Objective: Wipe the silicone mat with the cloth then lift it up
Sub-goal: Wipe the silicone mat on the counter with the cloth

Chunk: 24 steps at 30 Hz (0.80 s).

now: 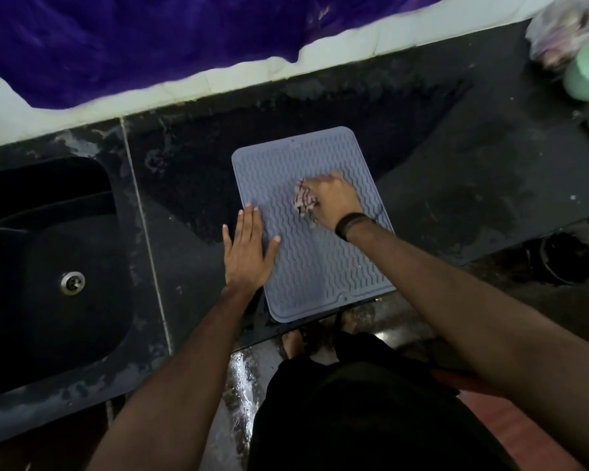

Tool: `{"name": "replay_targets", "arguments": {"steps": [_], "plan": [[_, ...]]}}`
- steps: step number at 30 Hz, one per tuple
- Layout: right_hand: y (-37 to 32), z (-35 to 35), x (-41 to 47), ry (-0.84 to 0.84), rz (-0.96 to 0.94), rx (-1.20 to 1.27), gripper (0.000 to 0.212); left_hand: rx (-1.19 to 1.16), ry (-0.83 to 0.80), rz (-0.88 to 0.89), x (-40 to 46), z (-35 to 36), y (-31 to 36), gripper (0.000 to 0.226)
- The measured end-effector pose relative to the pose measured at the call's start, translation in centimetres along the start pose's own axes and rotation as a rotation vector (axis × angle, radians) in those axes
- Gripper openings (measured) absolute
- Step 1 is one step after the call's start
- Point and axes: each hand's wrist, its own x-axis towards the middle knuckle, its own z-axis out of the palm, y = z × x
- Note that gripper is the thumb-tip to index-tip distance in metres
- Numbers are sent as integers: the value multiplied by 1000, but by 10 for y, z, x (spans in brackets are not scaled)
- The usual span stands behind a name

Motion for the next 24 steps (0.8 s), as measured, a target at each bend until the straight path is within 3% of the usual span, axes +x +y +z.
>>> {"name": "replay_targets", "arguments": {"steps": [4, 8, 13, 19, 24], "plan": [[-9, -2, 76, -64, 0, -110, 60, -12, -89, -67, 40, -11, 7, 87], [-21, 2, 119, -58, -62, -240, 49, 72, -257, -174, 57, -9, 9, 92], [2, -1, 121, -96, -171, -351, 50, 103, -262, -242, 56, -10, 19, 88], [40, -16, 124, -66, -30, -370, 38, 71, -251, -247, 55, -10, 21, 90], [-10, -1, 125, -26, 43, -232, 27, 92, -265, -267, 59, -7, 18, 91]]}}
